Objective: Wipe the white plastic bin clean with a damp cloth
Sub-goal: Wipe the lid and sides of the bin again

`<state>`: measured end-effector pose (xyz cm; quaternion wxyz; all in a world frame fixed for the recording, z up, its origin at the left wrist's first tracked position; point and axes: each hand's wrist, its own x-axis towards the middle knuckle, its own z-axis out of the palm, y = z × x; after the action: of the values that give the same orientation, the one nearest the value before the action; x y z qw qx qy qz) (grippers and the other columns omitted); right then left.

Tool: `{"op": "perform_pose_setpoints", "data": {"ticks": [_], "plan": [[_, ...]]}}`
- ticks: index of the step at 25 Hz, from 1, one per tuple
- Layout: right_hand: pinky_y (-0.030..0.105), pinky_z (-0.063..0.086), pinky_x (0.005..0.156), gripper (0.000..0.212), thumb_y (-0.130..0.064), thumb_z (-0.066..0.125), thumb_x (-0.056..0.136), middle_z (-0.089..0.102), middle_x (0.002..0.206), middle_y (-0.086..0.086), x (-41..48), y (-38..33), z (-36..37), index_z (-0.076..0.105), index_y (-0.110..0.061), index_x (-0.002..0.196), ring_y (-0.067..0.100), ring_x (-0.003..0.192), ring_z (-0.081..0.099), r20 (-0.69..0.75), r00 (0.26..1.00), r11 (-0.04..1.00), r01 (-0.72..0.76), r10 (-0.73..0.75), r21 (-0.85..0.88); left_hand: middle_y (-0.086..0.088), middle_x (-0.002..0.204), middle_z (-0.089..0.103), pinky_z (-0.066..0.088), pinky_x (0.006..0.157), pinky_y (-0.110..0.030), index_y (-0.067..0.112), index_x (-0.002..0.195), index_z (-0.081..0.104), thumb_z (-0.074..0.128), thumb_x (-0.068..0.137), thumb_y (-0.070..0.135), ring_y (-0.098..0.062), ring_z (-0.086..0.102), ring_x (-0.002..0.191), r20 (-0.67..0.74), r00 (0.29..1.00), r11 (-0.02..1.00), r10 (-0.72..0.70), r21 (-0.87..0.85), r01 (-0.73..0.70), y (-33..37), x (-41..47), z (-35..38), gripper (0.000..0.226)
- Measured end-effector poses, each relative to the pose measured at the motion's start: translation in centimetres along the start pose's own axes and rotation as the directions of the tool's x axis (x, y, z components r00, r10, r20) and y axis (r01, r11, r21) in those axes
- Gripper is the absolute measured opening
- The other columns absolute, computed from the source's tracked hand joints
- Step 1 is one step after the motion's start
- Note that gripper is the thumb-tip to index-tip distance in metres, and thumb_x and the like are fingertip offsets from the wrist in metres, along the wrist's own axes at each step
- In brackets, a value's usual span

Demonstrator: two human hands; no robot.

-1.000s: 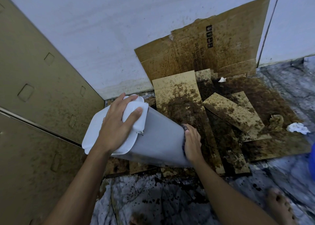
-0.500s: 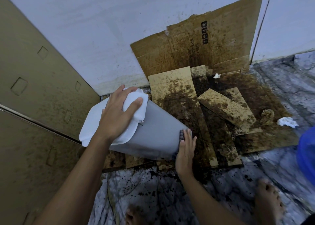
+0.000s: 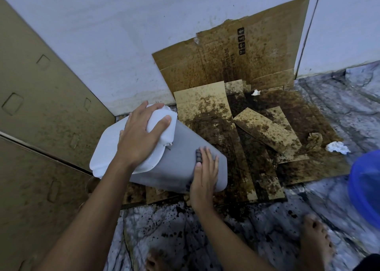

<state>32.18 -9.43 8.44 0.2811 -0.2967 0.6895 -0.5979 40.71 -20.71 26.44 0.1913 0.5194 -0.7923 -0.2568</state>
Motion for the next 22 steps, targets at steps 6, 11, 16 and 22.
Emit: {"op": "perform_pose_setpoints", "data": {"ticks": [6,11,16,22], "plan": [[0.05,0.006,0.125,0.05,-0.043,0.024,0.108,0.011,0.165,-0.026,0.0,-7.2,2.3,0.024,-0.037,0.158,-0.001,0.152,-0.012,0.072,0.99,0.993,0.119,-0.12,0.015,0.022,0.161,0.024,0.022,0.119,-0.06,0.062,0.134,0.042,0.038,0.083,0.08,-0.007,0.022,0.15,-0.009,1.0,1.0,0.002,-0.001,-0.002,0.1,0.1,0.2,0.053],[0.051,0.01,0.124,0.049,-0.042,0.024,0.108,0.012,0.166,-0.023,-0.1,-8.1,2.9,0.022,-0.037,0.157,0.001,0.153,-0.011,0.067,0.987,0.988,0.15,-0.147,-0.037,0.024,0.161,0.024,0.022,0.119,-0.06,0.065,0.133,0.041,0.039,0.083,0.08,-0.007,0.023,0.15,-0.012,1.0,1.0,0.001,-0.015,-0.001,-0.3,-0.1,-0.1,0.052],[0.044,0.008,0.124,0.05,-0.043,0.023,0.108,0.017,0.165,-0.021,0.0,-6.3,2.2,0.027,-0.033,0.157,0.001,0.153,-0.003,0.069,0.987,0.986,0.152,-0.147,-0.07,0.025,0.161,0.023,0.021,0.119,-0.061,0.064,0.133,0.041,0.039,0.083,0.081,-0.007,0.022,0.15,-0.004,1.0,1.0,-0.009,-0.024,0.009,-0.2,-0.3,-0.2,0.053],[0.053,0.023,0.119,0.049,-0.048,0.025,0.105,0.033,0.158,-0.014,1.3,-0.5,0.1,0.037,-0.035,0.15,0.01,0.148,0.022,-0.016,1.0,0.996,0.007,-0.008,-0.084,0.025,0.161,0.022,0.021,0.118,-0.063,0.063,0.135,0.041,0.038,0.084,0.079,-0.008,0.023,0.15,-0.002,1.0,0.999,-0.018,-0.029,0.018,-0.4,-0.3,-0.5,0.053]]}}
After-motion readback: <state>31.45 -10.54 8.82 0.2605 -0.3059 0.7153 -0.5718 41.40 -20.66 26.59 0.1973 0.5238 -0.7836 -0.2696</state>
